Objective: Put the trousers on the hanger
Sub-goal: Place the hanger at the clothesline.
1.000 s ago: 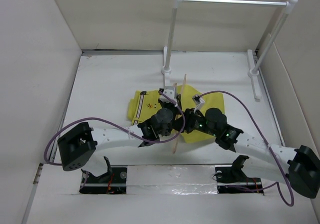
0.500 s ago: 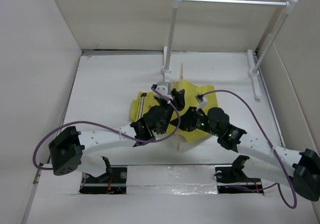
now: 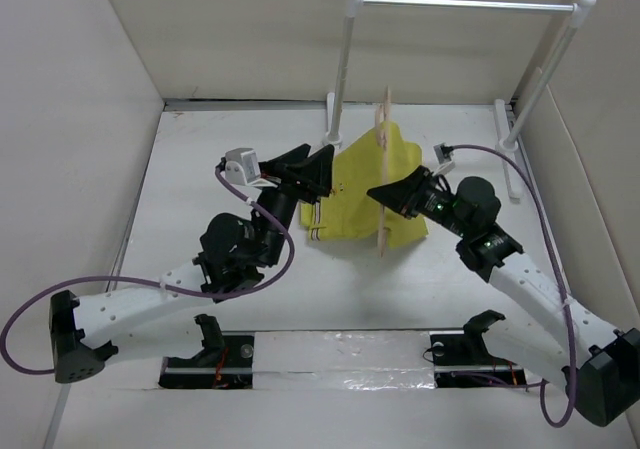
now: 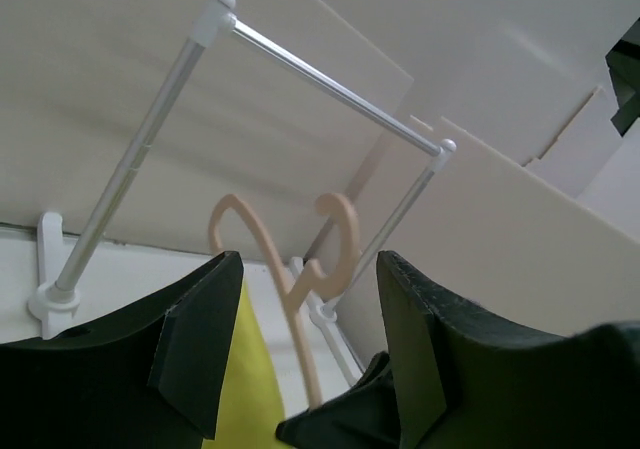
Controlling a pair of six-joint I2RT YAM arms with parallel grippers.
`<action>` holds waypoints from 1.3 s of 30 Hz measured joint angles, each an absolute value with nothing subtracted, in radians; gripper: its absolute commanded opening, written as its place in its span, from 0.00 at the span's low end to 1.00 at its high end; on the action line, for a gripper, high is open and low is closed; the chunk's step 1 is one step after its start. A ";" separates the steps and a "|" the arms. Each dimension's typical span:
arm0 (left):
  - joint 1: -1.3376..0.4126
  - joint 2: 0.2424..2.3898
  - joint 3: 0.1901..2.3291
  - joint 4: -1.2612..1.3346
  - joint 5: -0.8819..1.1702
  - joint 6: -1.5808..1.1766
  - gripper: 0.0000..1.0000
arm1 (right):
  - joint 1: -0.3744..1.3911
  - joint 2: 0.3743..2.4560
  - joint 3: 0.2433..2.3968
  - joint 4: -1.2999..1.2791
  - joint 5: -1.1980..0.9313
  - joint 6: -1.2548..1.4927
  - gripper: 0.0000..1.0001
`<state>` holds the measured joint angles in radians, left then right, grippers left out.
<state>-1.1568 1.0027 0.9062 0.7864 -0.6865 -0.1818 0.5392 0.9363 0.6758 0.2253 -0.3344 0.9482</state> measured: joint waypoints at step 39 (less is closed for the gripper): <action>-1.123 0.800 0.438 0.609 -0.727 -0.358 0.48 | -0.153 1.657 1.441 0.375 -0.669 1.176 0.00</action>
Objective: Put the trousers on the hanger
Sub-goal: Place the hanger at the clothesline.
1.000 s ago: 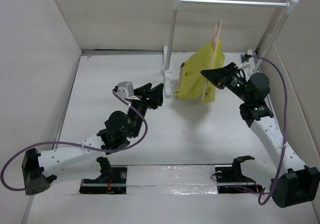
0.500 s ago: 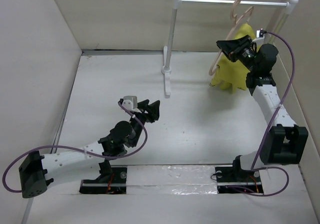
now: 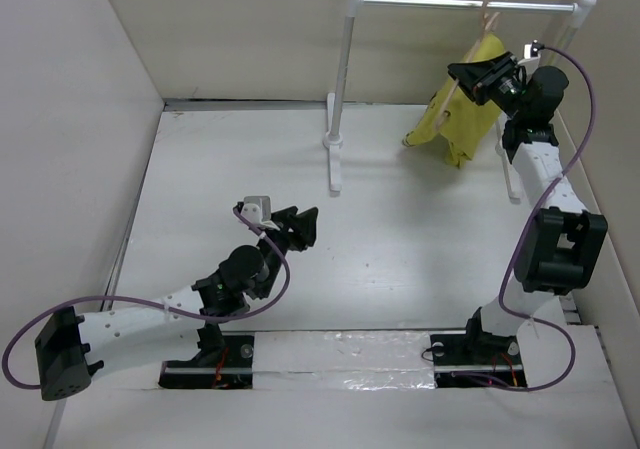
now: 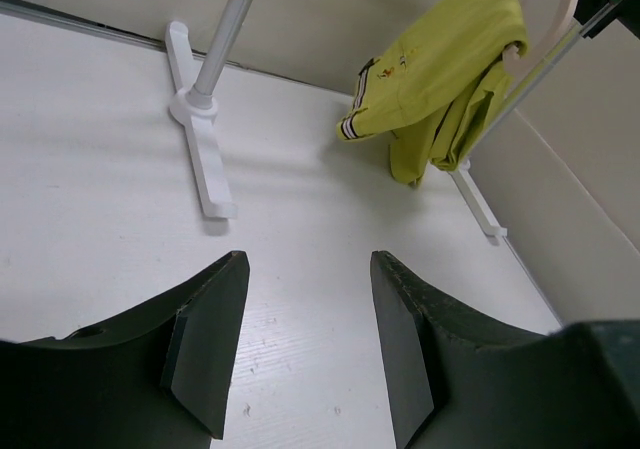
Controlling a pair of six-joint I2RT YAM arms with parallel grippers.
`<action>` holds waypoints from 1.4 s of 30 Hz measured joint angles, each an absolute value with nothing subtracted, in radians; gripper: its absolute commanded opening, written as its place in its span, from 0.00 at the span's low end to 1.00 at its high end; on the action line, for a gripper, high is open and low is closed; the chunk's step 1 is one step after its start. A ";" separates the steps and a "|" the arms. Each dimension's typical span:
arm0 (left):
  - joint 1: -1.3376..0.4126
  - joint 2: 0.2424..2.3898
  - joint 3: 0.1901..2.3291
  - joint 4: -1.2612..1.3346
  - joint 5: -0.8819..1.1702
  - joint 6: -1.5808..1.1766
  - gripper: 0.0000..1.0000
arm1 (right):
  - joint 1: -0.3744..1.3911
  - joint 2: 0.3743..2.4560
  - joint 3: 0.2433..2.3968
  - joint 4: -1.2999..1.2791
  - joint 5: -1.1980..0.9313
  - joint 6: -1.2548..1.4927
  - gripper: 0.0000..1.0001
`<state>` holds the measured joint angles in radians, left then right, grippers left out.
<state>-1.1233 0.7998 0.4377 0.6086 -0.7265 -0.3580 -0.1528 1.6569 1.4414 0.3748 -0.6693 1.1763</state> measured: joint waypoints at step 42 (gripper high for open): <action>-1.123 0.889 0.581 0.513 -0.770 -0.359 0.54 | -0.270 1.417 1.204 0.403 -0.626 0.854 1.00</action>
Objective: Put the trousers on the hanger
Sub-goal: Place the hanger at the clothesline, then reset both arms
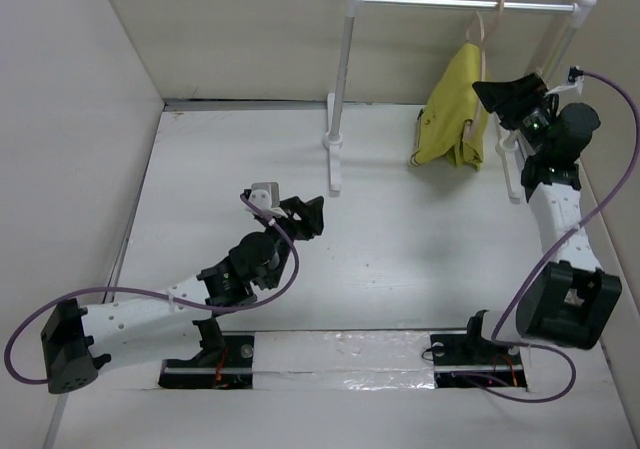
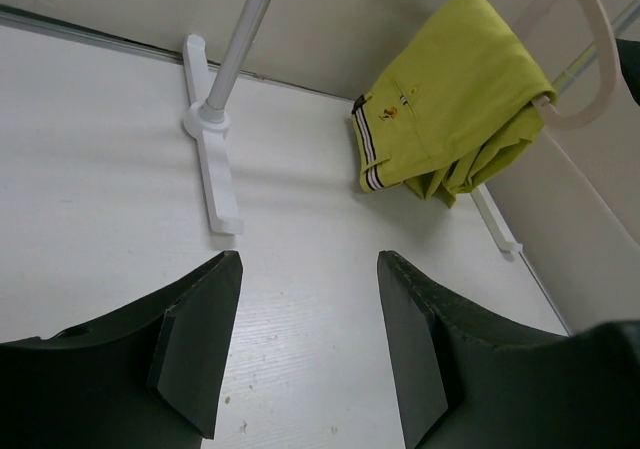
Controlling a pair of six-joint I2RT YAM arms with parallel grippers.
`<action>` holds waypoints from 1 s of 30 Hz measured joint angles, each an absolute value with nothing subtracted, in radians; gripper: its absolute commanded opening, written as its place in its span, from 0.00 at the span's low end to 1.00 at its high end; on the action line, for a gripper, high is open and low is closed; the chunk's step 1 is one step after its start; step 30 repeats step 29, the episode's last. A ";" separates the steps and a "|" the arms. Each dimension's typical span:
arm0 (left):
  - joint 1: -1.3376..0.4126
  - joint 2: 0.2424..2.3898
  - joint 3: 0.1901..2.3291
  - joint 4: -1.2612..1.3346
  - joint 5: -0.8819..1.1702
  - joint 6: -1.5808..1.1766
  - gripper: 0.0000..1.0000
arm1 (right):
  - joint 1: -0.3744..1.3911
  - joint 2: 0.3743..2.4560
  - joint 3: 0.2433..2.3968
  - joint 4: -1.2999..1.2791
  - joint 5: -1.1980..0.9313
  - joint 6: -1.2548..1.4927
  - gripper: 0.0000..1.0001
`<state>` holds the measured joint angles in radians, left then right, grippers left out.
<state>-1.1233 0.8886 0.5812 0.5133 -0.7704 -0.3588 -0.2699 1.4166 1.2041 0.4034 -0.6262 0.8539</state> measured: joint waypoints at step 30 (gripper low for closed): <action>-1.123 0.721 0.484 0.248 -0.921 -0.582 0.55 | 0.041 0.554 0.560 -0.120 -0.450 0.334 1.00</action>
